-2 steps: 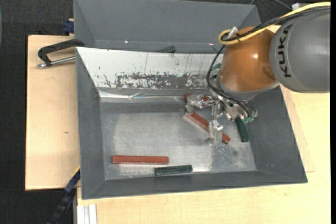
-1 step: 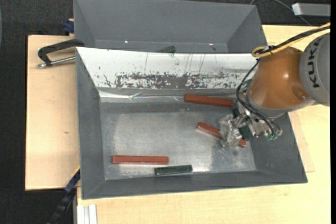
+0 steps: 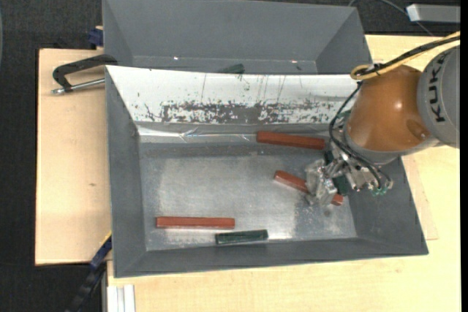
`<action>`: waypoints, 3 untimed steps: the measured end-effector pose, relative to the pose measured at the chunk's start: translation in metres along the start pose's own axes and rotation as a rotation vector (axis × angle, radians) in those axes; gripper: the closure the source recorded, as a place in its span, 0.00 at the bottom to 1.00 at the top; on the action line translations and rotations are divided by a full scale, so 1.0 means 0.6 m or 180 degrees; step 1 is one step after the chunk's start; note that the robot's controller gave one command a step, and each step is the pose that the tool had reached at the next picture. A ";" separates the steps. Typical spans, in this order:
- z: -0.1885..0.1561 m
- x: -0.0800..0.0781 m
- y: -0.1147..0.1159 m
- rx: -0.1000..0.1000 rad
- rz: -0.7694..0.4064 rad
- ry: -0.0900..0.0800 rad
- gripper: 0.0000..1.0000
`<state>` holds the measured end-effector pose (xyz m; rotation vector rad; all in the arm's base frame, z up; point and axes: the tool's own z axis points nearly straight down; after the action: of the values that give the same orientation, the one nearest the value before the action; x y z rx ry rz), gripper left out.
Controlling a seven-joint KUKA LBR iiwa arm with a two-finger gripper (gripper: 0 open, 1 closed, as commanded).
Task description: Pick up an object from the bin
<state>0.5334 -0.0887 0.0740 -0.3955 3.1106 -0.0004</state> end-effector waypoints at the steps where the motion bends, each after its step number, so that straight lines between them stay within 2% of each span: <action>1: -0.076 -0.029 -0.003 -0.0010 -0.0020 0.0020 1.00; 2: -0.189 -0.035 0.049 -0.0006 -0.0281 0.0010 1.00; 3: -0.213 -0.038 0.059 -0.0005 -0.0354 0.0003 1.00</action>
Offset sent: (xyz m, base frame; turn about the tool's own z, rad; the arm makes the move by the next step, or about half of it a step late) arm -0.0065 0.0923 0.2220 -0.2507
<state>0.5461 -0.0487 0.2020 -0.5678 3.0850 0.0013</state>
